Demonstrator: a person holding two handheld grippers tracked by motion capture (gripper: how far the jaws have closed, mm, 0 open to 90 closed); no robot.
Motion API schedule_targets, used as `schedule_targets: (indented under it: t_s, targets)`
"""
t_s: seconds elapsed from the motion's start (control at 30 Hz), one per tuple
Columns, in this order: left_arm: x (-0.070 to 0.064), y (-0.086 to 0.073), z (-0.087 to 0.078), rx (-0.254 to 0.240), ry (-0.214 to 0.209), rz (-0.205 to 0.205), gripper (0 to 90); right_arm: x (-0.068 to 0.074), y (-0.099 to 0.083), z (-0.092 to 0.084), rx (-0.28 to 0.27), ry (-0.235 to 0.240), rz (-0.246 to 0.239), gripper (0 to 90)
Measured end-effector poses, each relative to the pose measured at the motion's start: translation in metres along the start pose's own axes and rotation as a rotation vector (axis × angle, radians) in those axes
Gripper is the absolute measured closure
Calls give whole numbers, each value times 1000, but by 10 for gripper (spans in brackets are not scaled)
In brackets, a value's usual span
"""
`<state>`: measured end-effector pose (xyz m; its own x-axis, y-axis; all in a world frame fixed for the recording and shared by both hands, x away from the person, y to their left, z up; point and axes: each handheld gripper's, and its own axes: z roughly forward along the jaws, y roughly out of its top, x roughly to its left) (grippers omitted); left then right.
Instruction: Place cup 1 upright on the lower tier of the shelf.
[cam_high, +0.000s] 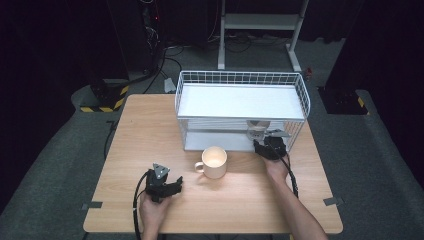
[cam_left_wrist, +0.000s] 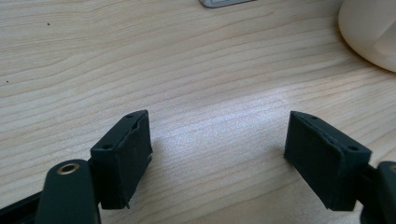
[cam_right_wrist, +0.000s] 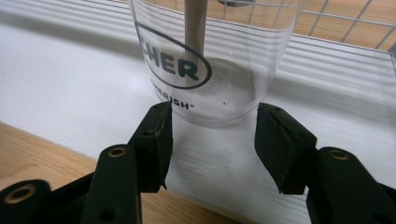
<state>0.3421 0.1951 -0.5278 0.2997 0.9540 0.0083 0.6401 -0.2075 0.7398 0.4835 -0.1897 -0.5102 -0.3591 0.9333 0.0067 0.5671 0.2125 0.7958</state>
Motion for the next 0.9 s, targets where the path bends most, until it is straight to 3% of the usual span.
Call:
schedule_targets:
  t_s: [0.17, 0.4, 0.9]
  targets:
    - [0, 0, 0, 0, 0, 0, 229, -4, -1, 2, -1, 1, -22, 502]
    - [0, 0, 0, 0, 0, 0, 228, -3, -1, 2, 3, 0, -12, 518]
    - [0, 0, 0, 0, 0, 0, 228, -2, 2, -12, -12, 46, -11, 436]
